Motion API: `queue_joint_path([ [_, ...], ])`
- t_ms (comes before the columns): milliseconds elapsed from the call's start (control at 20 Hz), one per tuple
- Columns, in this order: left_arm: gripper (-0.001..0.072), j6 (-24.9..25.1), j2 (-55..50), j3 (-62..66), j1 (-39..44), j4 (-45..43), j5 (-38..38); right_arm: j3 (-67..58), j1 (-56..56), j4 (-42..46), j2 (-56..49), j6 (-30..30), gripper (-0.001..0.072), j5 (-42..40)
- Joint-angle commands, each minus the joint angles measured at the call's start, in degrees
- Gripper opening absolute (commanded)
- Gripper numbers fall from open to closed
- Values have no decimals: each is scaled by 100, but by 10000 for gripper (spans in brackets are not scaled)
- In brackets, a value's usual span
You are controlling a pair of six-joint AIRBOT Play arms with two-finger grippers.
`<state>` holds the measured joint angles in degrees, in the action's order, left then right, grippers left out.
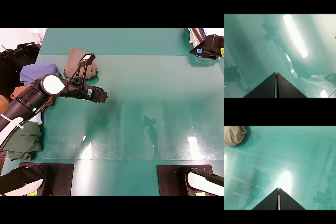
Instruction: Fold the shirts.
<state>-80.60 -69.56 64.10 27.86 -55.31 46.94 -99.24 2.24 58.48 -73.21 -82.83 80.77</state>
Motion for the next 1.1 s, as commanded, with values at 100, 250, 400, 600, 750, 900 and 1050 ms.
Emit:
queue_joint_path([
  [100, 25, 0, 2, 7, 2, 0, -2, -4, 4, -2, 2, -2, 16, 2],
  [250, 25, 0, 2, 7, 2, 0, -2, -4, 4, 0, 2, -2, 16, 2],
  [400, 25, 0, 2, 7, 2, 0, -2, -4, 4, 0, 2, -2, 17, 2],
  [600, 25, 0, 0, 4, 2, 28, -125, -4, 4, -4, 2, -2, 16, -33],
  [750, 25, 2, -15, 7, 2, -37, -951, -4, 9, -4, 2, -2, 16, -345],
  [900, 298, 216, -22, 4, 2, -533, -1572, -4, 9, -7, 2, -2, 16, -409],
  [1050, 518, -365, -142, 57, -367, -1602, -2959, -4, 9, -48, 2, -4, 16, -411],
])
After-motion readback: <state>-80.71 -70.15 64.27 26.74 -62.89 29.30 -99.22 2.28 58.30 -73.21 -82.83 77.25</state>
